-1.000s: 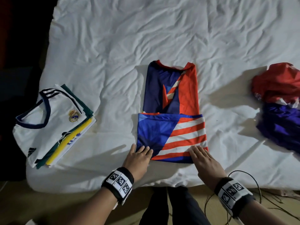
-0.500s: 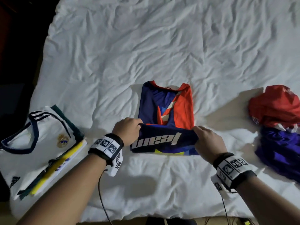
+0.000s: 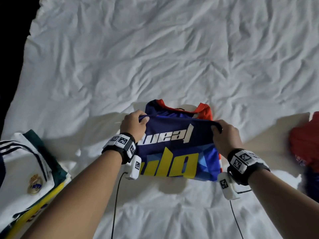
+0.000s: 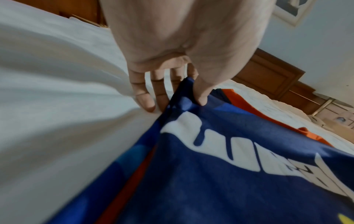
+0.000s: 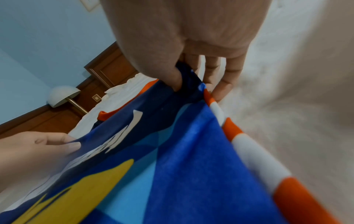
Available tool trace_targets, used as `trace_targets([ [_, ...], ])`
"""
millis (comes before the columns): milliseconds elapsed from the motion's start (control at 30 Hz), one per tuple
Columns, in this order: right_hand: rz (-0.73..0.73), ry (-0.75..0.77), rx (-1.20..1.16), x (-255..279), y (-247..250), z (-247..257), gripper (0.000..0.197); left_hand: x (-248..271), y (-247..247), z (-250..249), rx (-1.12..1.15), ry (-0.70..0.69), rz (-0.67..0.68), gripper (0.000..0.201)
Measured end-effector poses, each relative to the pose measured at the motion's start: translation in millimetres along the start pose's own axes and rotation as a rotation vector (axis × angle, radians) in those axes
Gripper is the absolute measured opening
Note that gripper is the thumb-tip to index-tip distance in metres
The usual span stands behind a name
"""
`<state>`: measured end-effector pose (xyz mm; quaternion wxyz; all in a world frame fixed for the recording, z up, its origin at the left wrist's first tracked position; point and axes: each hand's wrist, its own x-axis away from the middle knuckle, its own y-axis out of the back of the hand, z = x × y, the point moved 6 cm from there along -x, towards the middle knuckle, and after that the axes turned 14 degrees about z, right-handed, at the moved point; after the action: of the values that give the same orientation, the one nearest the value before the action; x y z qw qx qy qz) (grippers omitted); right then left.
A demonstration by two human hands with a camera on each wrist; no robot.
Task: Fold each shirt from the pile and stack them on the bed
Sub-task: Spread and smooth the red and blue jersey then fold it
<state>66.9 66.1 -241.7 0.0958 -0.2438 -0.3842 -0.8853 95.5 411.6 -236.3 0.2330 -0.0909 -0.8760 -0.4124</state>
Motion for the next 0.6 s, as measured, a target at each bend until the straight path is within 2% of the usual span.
trace_targets([
  [233, -0.054, -0.027, -0.013, -41, 15, 11, 0.020, -46, 7, -9, -0.003, -0.011, -0.018, 0.007],
  [600, -0.063, -0.072, 0.003, -67, 25, 18, 0.021, -70, 13, -16, -0.016, -0.041, -0.059, 0.011],
])
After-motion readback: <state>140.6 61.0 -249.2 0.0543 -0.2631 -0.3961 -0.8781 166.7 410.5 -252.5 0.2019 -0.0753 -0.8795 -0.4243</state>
